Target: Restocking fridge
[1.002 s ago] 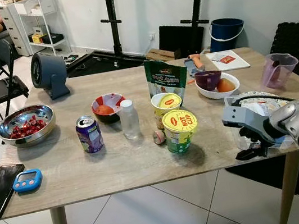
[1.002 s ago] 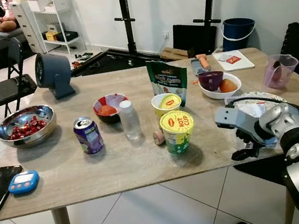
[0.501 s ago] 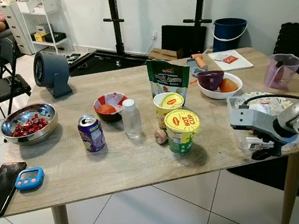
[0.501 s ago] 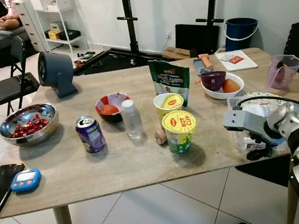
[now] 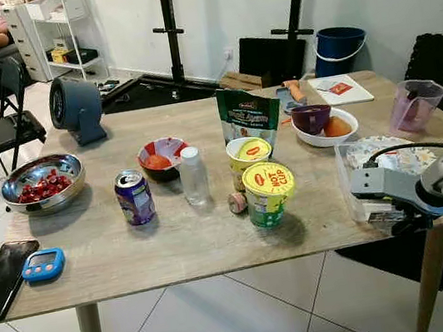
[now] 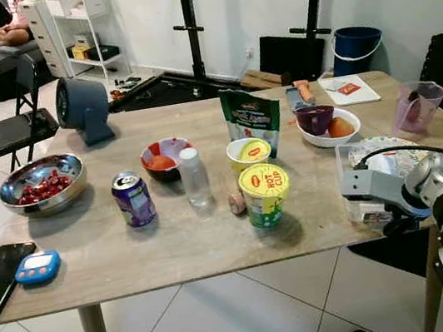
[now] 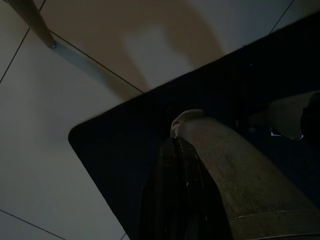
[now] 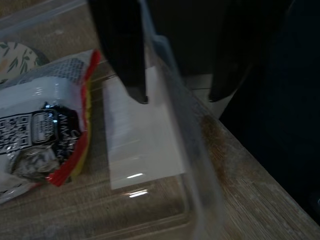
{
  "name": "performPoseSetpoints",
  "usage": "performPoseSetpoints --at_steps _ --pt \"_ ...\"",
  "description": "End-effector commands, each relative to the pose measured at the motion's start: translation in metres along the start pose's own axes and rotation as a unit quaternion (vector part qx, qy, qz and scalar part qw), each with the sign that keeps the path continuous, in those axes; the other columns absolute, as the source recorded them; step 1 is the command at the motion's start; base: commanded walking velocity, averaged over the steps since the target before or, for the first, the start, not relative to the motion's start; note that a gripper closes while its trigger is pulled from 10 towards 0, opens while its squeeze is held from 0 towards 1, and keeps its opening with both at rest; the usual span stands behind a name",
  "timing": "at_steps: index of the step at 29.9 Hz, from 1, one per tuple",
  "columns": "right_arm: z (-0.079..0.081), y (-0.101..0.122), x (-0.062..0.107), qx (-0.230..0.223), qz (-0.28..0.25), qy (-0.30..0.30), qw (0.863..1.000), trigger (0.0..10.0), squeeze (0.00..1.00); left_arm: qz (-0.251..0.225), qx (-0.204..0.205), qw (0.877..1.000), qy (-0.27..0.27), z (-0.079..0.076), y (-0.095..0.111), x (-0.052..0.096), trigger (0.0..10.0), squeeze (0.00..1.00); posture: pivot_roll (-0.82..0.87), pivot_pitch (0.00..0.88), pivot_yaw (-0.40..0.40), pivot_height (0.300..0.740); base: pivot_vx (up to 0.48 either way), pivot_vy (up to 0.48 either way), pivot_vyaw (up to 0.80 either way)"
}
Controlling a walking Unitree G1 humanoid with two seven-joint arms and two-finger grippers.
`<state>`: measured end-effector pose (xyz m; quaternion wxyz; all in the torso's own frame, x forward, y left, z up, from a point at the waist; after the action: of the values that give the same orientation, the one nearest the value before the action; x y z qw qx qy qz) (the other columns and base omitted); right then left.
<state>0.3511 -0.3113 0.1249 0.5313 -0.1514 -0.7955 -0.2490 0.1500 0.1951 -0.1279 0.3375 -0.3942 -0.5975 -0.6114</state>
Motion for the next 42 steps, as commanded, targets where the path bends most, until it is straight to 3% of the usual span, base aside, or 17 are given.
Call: performPoseSetpoints --at_steps 1,23,33,42 --pt "0.0 -0.005 0.0 -0.001 0.009 0.003 1.0 0.0 0.0 0.007 0.002 1.0 -0.005 -0.005 -0.003 -0.001 10.0 0.0 0.01 0.0 -0.042 0.74 0.0 0.0 0.0" --pt "0.011 -0.005 -0.008 -0.01 0.001 0.032 0.999 0.0 0.0 0.01 0.004 1.0 -0.003 -0.002 -0.006 0.001 10.0 0.0 0.01 0.0 -0.041 0.74 0.0 0.0 0.0" --pt "0.005 -0.029 0.002 -0.041 0.016 0.029 0.999 0.0 0.0 0.012 0.005 1.0 -0.003 -0.002 -0.008 0.001 10.0 0.0 0.0 0.0 -0.044 0.74 0.0 0.0 0.0" --pt "0.0 -0.067 0.021 -0.091 0.03 0.025 0.995 0.0 0.0 0.013 0.003 1.0 -0.003 -0.002 -0.009 0.001 10.0 0.0 -0.01 0.0 -0.048 0.74 0.0 0.0 0.0"
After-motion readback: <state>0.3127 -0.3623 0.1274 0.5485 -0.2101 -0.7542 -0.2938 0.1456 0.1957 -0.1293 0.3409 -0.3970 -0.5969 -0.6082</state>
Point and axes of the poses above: a point about 5 cm out from each wrist's last joint towards the gripper, its own x axis pointing back from the gripper into the wrist, its own y axis along the axis of the wrist's last joint, z = x × y, the point moved 3 cm from there along -x, pointing out of the wrist towards the gripper, and after that the axes turned 6 degrees about -x, right-handed, at the moved point
